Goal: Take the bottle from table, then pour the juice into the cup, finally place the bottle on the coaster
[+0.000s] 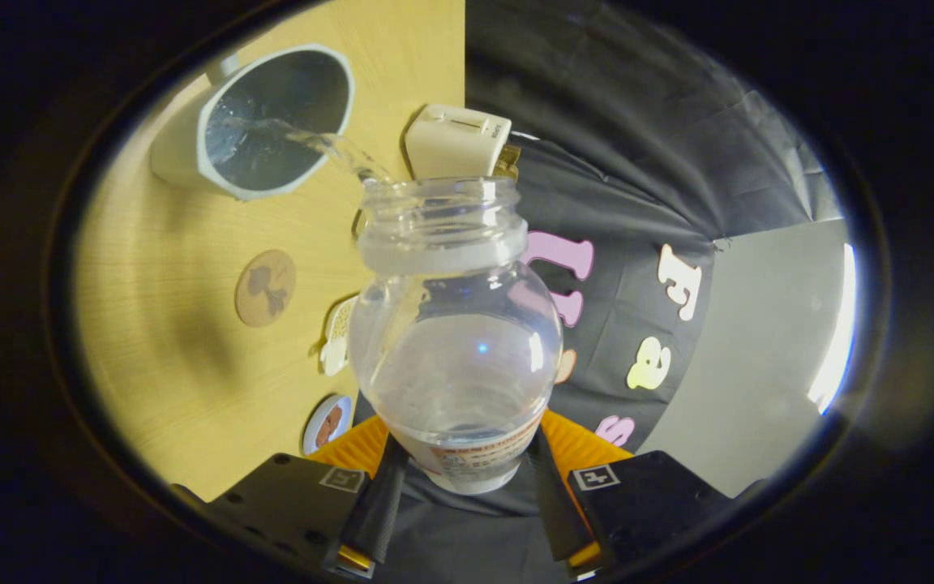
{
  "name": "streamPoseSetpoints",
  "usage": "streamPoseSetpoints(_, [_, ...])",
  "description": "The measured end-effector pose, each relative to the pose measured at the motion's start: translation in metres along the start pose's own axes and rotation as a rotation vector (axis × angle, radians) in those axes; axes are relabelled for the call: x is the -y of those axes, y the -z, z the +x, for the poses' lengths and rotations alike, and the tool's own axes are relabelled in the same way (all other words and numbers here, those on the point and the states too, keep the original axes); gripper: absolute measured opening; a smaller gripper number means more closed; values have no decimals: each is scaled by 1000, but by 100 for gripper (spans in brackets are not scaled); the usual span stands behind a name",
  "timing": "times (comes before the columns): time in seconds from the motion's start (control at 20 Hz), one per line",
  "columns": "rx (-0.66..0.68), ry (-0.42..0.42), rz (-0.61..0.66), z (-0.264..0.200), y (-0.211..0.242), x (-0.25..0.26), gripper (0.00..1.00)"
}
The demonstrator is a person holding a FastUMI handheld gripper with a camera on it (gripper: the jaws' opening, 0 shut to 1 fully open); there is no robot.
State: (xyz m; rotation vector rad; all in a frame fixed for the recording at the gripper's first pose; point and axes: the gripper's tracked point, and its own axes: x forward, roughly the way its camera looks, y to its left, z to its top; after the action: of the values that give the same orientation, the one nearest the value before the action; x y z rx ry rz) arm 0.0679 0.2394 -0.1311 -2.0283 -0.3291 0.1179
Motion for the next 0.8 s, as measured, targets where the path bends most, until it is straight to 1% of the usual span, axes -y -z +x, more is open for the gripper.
streamPoseSetpoints(0.3, [9,2,-37,1,-5,1,79])
streamPoseSetpoints(0.8, [40,34,-86,0,-9,10,79])
